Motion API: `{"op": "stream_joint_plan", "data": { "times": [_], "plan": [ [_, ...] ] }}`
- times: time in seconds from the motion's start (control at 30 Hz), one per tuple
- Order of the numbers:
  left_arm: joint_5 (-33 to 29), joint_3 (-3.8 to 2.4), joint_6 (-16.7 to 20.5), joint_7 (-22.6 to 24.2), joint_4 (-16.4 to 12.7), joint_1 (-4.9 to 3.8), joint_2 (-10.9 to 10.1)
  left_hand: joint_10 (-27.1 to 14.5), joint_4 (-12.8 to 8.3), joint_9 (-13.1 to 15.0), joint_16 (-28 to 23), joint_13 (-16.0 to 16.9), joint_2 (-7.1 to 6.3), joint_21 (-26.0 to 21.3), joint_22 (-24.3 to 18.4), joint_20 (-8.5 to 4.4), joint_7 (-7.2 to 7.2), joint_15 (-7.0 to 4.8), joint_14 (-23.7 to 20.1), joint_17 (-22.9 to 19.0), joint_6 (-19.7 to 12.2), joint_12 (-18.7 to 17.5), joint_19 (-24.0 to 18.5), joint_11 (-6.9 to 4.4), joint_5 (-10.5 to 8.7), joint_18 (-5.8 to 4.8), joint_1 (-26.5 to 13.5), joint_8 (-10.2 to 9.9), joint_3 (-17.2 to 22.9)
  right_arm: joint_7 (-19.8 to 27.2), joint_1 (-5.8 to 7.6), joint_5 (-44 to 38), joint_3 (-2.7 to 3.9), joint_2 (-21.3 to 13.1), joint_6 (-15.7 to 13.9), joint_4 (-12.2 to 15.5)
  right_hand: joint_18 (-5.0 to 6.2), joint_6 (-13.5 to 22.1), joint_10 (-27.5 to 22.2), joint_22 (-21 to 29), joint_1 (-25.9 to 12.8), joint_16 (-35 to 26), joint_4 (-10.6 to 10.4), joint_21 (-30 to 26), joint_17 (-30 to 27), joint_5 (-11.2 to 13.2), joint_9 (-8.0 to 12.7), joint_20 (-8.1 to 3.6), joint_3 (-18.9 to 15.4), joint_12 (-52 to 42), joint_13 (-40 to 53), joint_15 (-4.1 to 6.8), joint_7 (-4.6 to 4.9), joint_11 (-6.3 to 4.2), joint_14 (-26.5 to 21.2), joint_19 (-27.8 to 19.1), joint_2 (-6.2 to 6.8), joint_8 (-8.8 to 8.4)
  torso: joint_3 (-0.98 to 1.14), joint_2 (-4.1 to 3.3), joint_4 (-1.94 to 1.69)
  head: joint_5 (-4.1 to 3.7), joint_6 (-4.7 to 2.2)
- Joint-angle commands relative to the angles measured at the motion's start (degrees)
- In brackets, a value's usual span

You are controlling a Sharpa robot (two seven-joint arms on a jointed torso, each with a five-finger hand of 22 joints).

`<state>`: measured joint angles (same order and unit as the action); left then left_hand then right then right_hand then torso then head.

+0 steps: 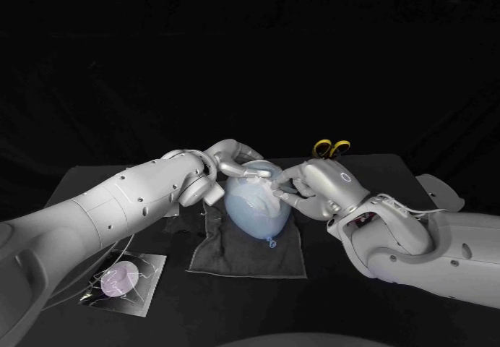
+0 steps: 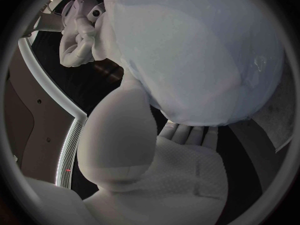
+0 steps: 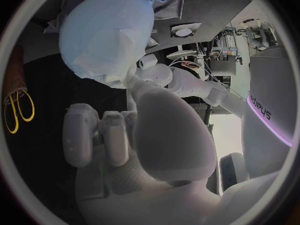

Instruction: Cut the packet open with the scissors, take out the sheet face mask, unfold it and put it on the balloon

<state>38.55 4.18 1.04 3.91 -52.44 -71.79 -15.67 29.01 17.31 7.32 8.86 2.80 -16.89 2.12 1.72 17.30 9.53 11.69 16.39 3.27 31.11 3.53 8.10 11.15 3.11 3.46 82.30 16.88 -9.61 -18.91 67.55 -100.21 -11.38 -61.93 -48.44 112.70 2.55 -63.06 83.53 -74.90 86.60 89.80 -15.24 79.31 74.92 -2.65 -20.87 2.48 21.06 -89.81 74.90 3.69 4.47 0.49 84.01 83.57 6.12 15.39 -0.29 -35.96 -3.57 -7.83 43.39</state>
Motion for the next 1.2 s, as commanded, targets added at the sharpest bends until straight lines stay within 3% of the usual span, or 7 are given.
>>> {"op": "stream_joint_plan", "data": {
  "times": [0.03,0.4,0.53,0.67,0.8,0.93,1.2],
  "plan": [
    [0.09,0.08,-0.88,-0.54,0.05,0.09,0.13,0.35,0.04,0.10,-0.14,0.06,0.16,-0.15,-0.09,-0.26,3.35,-0.22,-0.04,0.05,0.32,-0.24,-0.16,-0.05,0.16,-0.16,0.61,-0.22,0.28,0.50,0.13,2.89,0.02,-0.17,0.31,-0.64,0.18,0.06,6.47,-7.40,-0.02,0.20,0.40,-0.07,15.08,-0.15,-0.09,0.08,0.31,-0.19,15.10,-0.03,-0.22,-0.36,5.99,-0.18,0.16,0.23,0.00,-0.01,0.08,-0.01,0.08],
    [0.07,0.08,-0.88,-0.57,0.07,0.09,0.10,0.35,0.04,0.10,-0.14,0.06,0.16,-0.15,-0.09,-0.26,3.35,-0.22,-0.04,0.05,0.32,-0.24,-0.16,-0.05,0.16,-0.16,0.61,-0.22,0.28,-0.48,0.32,3.28,0.01,-1.20,0.38,-1.42,0.13,0.28,6.47,-7.59,-0.26,0.20,0.74,0.10,15.08,-0.14,-0.34,0.19,0.51,-0.19,15.10,-0.06,-0.19,-0.38,5.99,-0.01,0.81,0.58,0.03,0.00,0.10,-0.23,0.05],
    [0.07,0.08,-0.87,-0.58,0.08,0.09,0.09,0.35,0.04,0.10,-0.14,0.06,0.16,-0.15,-0.09,-0.26,3.35,-0.22,-0.04,0.05,0.32,-0.24,-0.16,-0.05,0.16,-0.16,0.61,-0.22,0.28,0.63,0.34,3.95,-0.01,-1.56,0.65,-1.40,0.20,1.22,6.47,-7.38,-1.44,0.20,0.47,-0.31,15.08,-0.13,-0.12,0.38,-0.32,-0.19,15.10,-0.42,0.49,0.12,5.99,-0.21,2.92,0.15,0.04,0.00,0.08,-0.26,-0.02],
    [0.05,0.08,-0.88,-0.60,0.07,0.09,0.06,0.35,0.04,0.10,-0.14,0.06,0.16,-0.15,-0.09,-0.26,3.35,-0.22,-0.04,0.05,0.32,-0.24,-0.16,-0.05,0.16,-0.16,0.61,-0.22,0.28,1.71,0.30,4.83,-0.04,-1.66,0.65,-1.58,0.53,4.66,6.47,-6.18,-4.23,0.20,-1.25,-2.21,15.08,-0.12,1.03,1.38,-3.40,-0.19,15.10,-1.98,2.45,1.75,5.99,-1.27,6.40,-2.16,0.04,0.03,0.11,-0.36,-0.07],
    [0.04,0.08,-0.91,-0.61,0.05,0.08,0.04,0.35,0.04,0.10,-0.14,0.06,0.16,-0.15,-0.09,-0.26,3.35,-0.22,-0.04,0.05,0.32,-0.24,-0.16,-0.05,0.16,-0.16,0.61,-0.22,0.28,2.54,0.25,5.34,-0.08,-1.70,0.46,-1.73,0.38,7.22,5.75,-6.65,-5.54,0.20,-1.38,-1.70,15.08,-0.14,1.89,2.35,-6.81,1.25,14.49,-3.00,3.50,2.73,5.99,-0.87,7.40,-4.02,0.06,0.02,0.07,-0.39,-0.15],
    [0.02,0.08,-0.90,-0.63,0.05,0.08,0.05,0.35,0.04,0.11,-0.25,0.06,0.16,-0.16,-0.10,-0.27,3.37,-0.24,-0.17,0.02,0.29,-0.31,-0.16,-0.03,0.16,-0.15,0.62,-0.25,0.21,3.22,0.23,5.60,-0.11,-1.95,0.13,-1.73,0.60,8.37,5.11,-6.37,-5.71,0.20,-1.39,-2.38,15.08,-0.17,2.42,3.15,-12.15,2.47,13.95,-3.41,3.82,3.18,5.99,-1.16,6.69,-5.36,0.03,0.00,0.10,-0.48,-0.24],
    [0.00,0.09,-0.93,-0.65,0.09,0.07,0.07,0.35,0.04,0.11,-0.25,0.06,0.16,-0.16,-0.10,-0.27,3.37,-0.24,-0.17,0.02,0.29,-0.31,-0.16,-0.03,0.16,-0.15,0.62,-0.25,0.21,5.66,0.22,5.49,-0.15,-2.84,-3.04,-1.19,0.18,6.50,6.39,-7.80,-3.23,0.20,-1.24,-0.47,15.08,-0.41,2.38,3.34,-15.13,-0.04,15.03,-3.41,3.70,3.06,5.99,0.12,4.39,-5.19,0.03,0.04,0.06,-0.42,-0.32]
  ]
}}
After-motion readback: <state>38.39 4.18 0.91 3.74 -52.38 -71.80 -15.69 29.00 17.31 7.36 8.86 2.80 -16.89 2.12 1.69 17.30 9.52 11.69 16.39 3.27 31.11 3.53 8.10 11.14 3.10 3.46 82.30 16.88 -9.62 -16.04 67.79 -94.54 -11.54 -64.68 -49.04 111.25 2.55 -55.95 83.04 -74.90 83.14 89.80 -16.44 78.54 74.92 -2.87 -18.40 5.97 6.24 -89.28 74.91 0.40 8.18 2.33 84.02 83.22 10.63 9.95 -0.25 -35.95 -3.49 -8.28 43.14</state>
